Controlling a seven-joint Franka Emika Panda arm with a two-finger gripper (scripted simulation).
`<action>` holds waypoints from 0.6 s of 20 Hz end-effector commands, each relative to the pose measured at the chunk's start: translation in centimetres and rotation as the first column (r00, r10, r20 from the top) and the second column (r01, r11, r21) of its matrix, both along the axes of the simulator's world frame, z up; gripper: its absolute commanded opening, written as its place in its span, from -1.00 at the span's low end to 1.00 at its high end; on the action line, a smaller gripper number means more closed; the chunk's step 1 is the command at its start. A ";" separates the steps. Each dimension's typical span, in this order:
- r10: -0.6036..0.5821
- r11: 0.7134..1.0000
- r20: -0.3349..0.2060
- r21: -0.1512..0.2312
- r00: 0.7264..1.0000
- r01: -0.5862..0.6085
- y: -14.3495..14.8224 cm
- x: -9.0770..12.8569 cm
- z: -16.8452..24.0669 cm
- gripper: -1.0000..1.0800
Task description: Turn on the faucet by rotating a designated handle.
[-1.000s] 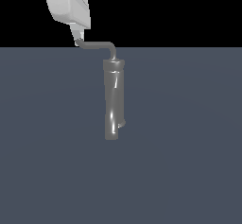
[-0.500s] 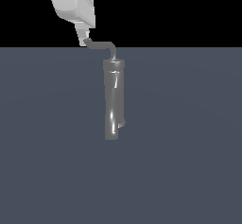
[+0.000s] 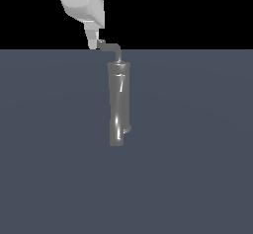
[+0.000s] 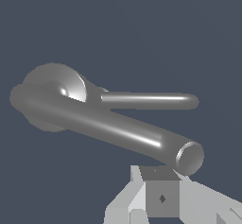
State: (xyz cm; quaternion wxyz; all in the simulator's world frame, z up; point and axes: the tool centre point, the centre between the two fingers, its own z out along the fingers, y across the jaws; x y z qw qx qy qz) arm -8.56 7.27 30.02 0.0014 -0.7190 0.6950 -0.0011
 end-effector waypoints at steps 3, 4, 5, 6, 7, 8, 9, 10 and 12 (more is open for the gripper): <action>-0.007 1.000 -0.001 -0.001 1.000 0.007 -2.6 -0.1 0.0 -1.00; -0.008 1.000 -0.001 -0.001 1.000 0.008 -3.2 -0.2 0.0 -1.00; -0.008 1.000 -0.001 -0.001 1.000 0.008 -3.9 -0.2 0.0 -1.00; -0.009 1.000 -0.002 0.000 1.000 0.009 -4.5 -0.3 0.0 -1.00; -0.010 1.000 -0.002 0.000 1.000 0.010 -5.2 -0.3 0.0 -1.00; -0.010 1.000 -0.002 0.000 1.000 0.010 -5.8 -0.4 0.0 -1.00; -0.011 1.000 -0.003 0.000 1.000 0.011 -6.5 -0.4 0.0 -1.00; -0.012 1.000 -0.003 0.000 1.000 0.012 -7.1 -0.4 0.0 -1.00; -0.013 1.000 -0.003 0.000 1.000 0.013 -8.4 -0.5 0.0 -1.00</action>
